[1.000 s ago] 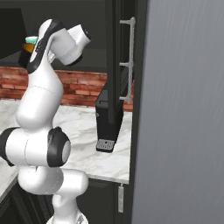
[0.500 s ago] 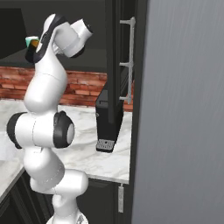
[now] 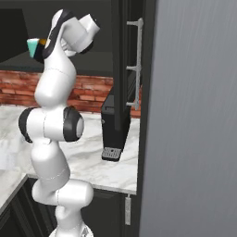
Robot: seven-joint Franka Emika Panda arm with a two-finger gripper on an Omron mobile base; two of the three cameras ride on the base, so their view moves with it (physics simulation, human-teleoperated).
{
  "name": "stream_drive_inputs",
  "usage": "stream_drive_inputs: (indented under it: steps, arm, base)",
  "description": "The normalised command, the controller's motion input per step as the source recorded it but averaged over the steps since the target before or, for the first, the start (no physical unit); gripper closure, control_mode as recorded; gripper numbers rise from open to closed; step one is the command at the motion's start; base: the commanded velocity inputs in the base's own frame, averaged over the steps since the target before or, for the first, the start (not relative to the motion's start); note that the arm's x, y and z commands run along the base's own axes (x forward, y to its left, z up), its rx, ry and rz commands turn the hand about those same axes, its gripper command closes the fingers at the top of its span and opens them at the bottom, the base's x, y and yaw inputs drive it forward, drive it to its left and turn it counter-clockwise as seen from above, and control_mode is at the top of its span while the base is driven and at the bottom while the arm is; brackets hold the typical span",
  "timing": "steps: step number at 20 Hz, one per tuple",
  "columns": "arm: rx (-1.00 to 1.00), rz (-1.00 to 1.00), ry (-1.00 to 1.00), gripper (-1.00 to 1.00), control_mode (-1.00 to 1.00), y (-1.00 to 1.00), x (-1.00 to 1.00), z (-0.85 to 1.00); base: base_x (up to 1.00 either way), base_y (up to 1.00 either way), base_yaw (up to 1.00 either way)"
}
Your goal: Pick the mug on the counter and place it in the cabinet with the handle facing the right, like the mugs already inside.
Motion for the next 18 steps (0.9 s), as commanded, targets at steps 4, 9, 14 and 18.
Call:
stream_drive_inputs:
  steps: [4, 9, 14, 18]
  arm:
    - [0.0, 0.0, -0.05, 1.0, -1.0, 0.0, 0.23, -0.23]
    - [0.01, 0.0, -0.04, 1.0, -1.0, 0.0, 0.18, -0.24]
    - [0.0, 0.0, -0.03, 1.0, -1.0, 0.0, 0.21, -0.18]
    - [0.0, 0.0, -0.06, 1.0, -1.0, 0.0, 0.19, -0.12]
  base:
    - [0.0, 0.0, 0.0]
    - [0.0, 0.0, 0.0]
    - [0.0, 0.0, 0.0]
    - [0.0, 0.0, 0.0]
